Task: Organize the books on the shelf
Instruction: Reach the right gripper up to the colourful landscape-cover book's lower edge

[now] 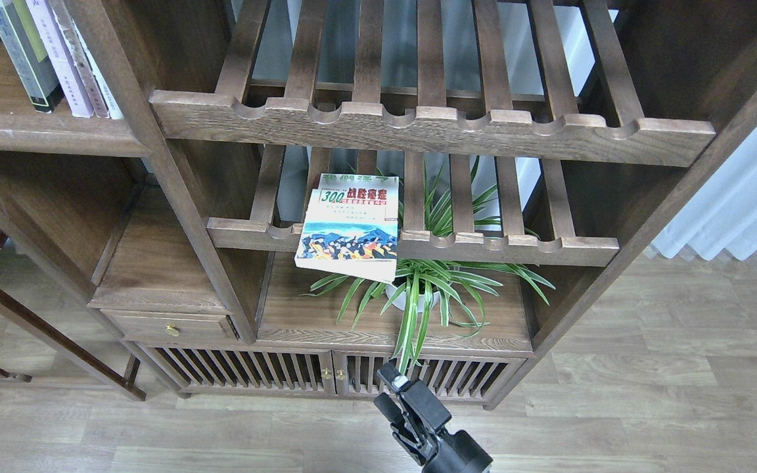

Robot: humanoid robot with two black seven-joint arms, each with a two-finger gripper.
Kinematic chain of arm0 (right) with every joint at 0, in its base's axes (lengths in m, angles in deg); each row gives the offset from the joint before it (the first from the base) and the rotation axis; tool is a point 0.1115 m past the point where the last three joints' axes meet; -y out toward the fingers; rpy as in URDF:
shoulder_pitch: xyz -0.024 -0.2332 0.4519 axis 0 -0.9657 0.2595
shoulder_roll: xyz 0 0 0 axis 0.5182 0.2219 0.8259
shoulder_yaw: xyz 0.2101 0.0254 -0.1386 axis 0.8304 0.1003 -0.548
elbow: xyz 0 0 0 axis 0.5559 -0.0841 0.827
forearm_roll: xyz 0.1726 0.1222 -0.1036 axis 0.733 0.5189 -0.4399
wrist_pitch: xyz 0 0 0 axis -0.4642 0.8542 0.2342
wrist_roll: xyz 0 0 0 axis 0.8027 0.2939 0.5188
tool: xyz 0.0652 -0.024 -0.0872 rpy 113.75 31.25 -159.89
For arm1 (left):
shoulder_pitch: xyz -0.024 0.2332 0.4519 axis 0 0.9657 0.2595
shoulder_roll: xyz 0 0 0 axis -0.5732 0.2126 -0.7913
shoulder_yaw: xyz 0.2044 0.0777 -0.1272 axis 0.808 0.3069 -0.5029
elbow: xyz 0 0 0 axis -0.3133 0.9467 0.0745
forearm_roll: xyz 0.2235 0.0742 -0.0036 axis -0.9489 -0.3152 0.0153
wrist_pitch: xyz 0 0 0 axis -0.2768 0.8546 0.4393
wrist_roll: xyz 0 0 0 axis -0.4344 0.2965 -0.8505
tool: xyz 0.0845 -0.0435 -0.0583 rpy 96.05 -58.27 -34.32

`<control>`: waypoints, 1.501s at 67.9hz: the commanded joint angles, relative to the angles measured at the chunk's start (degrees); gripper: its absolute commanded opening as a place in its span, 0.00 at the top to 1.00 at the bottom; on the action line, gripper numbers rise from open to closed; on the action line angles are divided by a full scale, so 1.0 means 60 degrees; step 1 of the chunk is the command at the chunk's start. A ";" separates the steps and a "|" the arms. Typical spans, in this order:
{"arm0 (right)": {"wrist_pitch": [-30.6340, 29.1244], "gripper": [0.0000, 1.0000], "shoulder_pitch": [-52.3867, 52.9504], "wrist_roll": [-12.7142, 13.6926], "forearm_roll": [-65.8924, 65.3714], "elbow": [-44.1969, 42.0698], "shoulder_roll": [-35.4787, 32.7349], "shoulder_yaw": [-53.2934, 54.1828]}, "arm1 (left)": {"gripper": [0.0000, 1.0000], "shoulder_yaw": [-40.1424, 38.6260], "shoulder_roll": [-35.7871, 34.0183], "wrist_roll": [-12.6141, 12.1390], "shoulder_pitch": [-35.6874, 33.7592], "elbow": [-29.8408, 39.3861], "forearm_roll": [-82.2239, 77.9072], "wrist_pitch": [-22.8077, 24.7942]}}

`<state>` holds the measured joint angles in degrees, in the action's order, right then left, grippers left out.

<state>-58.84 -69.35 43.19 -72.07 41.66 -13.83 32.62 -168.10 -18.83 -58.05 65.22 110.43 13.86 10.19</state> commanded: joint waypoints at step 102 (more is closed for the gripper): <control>0.2396 0.00 0.3606 -0.2597 0.0000 -0.0093 0.0000 -0.1874 | 0.06 0.0532 0.0307 -0.0165 0.1143 -0.1199 -0.0084 0.0001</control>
<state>-46.87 -49.56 29.42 -72.26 41.06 -13.83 23.29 -164.91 -16.99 -59.04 72.26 103.30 13.35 10.19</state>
